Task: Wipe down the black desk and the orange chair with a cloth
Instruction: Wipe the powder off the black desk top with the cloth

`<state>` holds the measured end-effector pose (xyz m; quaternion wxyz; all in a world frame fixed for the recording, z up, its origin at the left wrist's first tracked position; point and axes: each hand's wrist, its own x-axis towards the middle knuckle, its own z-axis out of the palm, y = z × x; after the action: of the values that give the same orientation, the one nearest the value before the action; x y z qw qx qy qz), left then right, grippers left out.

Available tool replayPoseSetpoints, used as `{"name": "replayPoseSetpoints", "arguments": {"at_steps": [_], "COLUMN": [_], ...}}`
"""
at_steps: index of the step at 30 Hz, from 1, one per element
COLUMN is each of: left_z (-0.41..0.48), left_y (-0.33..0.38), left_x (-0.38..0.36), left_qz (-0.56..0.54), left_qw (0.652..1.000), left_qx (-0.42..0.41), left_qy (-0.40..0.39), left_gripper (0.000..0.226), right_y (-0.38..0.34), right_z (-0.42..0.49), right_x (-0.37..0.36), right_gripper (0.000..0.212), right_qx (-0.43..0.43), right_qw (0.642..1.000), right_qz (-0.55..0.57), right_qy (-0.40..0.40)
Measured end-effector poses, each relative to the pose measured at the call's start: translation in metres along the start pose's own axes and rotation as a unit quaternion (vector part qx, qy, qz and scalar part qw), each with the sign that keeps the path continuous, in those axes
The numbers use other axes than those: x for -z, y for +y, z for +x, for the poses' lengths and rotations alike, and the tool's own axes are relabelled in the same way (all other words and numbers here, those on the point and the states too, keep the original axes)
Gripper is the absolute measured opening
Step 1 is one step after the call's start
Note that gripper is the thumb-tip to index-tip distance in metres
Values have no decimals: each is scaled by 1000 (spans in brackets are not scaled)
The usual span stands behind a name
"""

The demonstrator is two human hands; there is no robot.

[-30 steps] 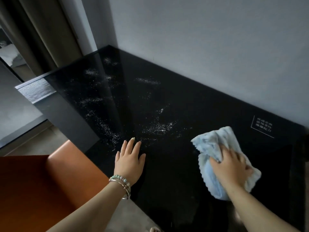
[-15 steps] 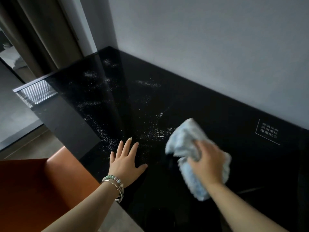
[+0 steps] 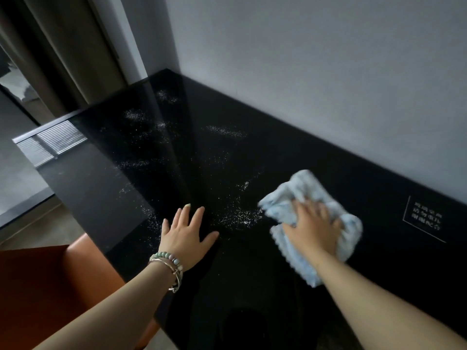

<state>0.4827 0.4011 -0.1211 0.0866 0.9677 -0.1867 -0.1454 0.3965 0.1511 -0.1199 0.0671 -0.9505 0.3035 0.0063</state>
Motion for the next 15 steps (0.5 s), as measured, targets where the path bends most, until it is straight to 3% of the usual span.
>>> {"name": "replayPoseSetpoints", "arguments": {"at_steps": [3,5,7,11,15], "left_z": [7,9,9,10,16], "left_y": [0,-1,-3,-8,-8], "left_x": [0,0,0,3,10], "left_qz": [7,19,30,48,38], "left_qw": [1000,999,999,998,997], "left_qx": [25,27,23,7,8], "left_qy": [-4,-13,-22,-48,-61], "left_gripper": [72,71,72,67,55], "right_y": [-34,-35,-17,25,-12], "right_z": [-35,-42,-24,26,26], "right_x": [-14,-18,-16,-2,2], "right_gripper": [54,56,59,63,49], "right_qx": [178,226,183,-23,-38], "right_qw": [984,974,983,998,999], "right_qz": [-15,-16,-19,49,25], "right_qy": [-7,0,0,-9,-3]}}
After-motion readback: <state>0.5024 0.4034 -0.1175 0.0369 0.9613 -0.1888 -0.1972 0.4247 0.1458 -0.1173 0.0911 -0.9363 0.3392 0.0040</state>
